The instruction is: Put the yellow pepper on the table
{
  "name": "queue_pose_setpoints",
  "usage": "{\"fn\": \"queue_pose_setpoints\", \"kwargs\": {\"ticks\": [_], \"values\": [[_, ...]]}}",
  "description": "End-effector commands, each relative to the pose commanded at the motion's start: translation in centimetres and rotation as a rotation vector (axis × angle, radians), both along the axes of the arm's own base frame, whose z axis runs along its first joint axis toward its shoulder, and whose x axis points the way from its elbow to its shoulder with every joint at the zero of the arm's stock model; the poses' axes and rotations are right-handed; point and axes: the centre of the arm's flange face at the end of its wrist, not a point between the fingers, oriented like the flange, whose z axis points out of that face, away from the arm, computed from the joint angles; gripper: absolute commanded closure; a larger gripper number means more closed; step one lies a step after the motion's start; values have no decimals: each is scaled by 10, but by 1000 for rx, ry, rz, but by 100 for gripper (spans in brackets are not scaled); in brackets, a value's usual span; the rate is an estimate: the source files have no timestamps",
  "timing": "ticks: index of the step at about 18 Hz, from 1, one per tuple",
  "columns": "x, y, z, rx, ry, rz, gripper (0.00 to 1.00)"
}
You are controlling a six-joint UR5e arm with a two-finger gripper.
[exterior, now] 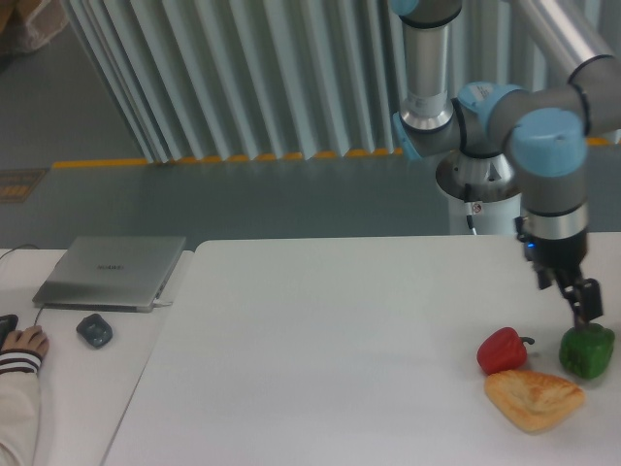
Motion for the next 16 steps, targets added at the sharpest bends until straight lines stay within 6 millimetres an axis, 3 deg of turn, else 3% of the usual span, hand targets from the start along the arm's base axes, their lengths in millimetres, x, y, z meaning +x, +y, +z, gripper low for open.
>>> {"fn": "queue_pose_setpoints", "kwargs": {"ticks": [4, 7, 10, 13, 16], "values": [[-41, -54, 4, 5, -26, -3, 0], [-73, -100, 6, -15, -41, -204, 0], [-96, -130, 3, -50, -46, -403, 0], [-116, -156, -5, -62, -56, -489, 0], [-122, -145, 7, -58, -41, -423, 0]]}}
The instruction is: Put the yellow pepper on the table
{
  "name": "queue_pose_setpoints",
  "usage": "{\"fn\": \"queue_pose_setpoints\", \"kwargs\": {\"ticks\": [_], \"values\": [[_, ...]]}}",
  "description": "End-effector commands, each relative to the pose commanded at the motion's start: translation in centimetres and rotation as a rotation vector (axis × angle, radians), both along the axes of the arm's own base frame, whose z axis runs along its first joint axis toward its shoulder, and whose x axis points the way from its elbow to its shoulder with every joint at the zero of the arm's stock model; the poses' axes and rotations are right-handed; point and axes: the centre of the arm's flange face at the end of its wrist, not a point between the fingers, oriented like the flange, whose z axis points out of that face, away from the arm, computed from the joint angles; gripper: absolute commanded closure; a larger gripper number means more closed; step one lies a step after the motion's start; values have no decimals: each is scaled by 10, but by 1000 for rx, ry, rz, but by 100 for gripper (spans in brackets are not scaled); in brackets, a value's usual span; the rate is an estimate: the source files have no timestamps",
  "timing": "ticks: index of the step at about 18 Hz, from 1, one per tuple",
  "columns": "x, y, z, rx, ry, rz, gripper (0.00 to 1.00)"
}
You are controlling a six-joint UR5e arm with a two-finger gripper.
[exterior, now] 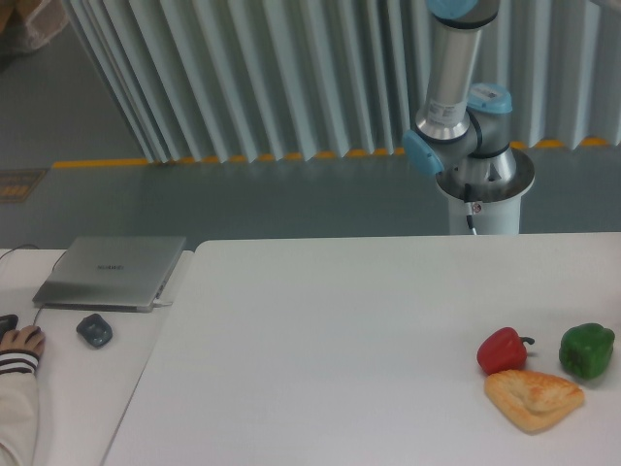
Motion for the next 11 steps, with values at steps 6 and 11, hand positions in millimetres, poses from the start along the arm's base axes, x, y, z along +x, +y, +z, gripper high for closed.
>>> {"fn": "queue_pose_setpoints", "kwargs": {"ticks": [6, 11], "values": [[-6, -3, -8, 96, 4, 110, 0], [-19, -25, -23, -25, 8, -97, 0]]}}
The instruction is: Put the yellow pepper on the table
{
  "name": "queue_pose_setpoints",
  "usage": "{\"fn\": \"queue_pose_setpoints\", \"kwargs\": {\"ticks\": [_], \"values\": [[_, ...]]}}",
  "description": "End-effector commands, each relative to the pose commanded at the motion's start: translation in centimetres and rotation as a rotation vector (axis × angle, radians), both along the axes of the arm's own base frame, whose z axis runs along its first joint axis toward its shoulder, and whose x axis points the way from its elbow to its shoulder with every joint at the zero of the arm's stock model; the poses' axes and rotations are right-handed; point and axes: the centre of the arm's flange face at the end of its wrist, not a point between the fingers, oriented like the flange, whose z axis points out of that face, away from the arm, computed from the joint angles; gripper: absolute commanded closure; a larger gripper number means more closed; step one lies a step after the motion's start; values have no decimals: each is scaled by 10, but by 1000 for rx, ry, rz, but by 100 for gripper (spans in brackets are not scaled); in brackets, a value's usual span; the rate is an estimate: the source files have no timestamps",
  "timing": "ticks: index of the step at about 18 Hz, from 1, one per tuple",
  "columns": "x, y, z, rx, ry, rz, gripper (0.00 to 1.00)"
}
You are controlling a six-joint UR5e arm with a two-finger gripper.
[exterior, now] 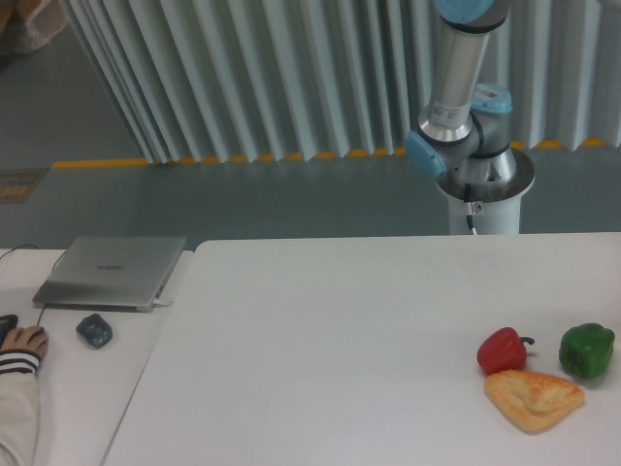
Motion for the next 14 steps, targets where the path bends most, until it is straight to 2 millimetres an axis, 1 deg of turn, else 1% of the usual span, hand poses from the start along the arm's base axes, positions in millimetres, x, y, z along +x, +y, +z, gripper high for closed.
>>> {"fn": "queue_pose_setpoints", "kwargs": {"ticks": [4, 6, 7, 8, 9, 10, 11, 12, 14], "values": [[0, 5, -18, -14, -29, -14, 0], [-2, 5, -24, -17, -29, -9, 0], [-8, -1, -16, -14, 4, -1, 0], [-9, -11, -13, -51, 19, 7, 0], [-10, -19, -14, -63, 18, 19, 0], [-11, -20, -14, -60, 17, 21, 0], [-11, -12, -22, -64, 6, 8, 0], [-11, -9, -31, -71, -6, 3, 0], [-3, -7, -38, -76, -24, -4, 0]]}}
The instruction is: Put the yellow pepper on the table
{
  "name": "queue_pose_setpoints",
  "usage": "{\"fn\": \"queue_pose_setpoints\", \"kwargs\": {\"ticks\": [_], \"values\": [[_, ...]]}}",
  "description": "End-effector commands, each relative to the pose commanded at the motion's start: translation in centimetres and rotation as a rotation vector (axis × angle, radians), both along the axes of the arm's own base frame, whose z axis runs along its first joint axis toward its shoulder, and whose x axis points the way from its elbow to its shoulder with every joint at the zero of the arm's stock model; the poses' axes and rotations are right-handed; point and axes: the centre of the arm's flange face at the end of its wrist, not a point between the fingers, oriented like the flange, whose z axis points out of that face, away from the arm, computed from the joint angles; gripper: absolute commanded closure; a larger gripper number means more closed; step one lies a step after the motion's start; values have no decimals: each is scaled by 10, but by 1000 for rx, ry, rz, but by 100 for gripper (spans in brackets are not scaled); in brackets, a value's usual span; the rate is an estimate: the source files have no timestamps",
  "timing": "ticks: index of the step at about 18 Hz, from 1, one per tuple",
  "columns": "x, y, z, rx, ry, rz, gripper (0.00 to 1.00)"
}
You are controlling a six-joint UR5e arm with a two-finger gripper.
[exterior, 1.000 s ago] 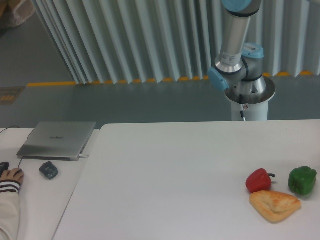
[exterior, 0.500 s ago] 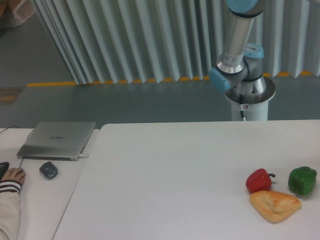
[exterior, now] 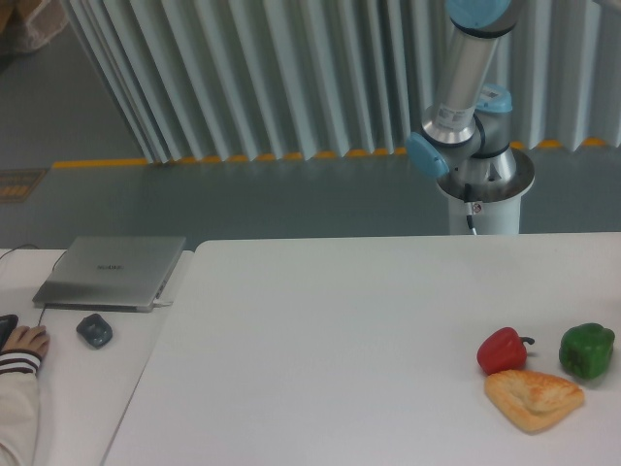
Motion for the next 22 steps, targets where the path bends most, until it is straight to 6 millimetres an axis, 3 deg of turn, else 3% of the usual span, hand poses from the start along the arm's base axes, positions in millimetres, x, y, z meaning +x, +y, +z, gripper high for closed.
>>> {"fn": "queue_pose_setpoints", "kwargs": {"ticks": [4, 9, 11, 14, 22], "values": [[6, 14, -38, -27, -65, -38, 0], [-4, -3, -37, -30, -65, -39, 0], [-8, -12, -23, -68, -40, -49, 0], [-15, -25, -30, -76, -50, -55, 0], [-13, -22, -40, -43, -73, -47, 0]]}}
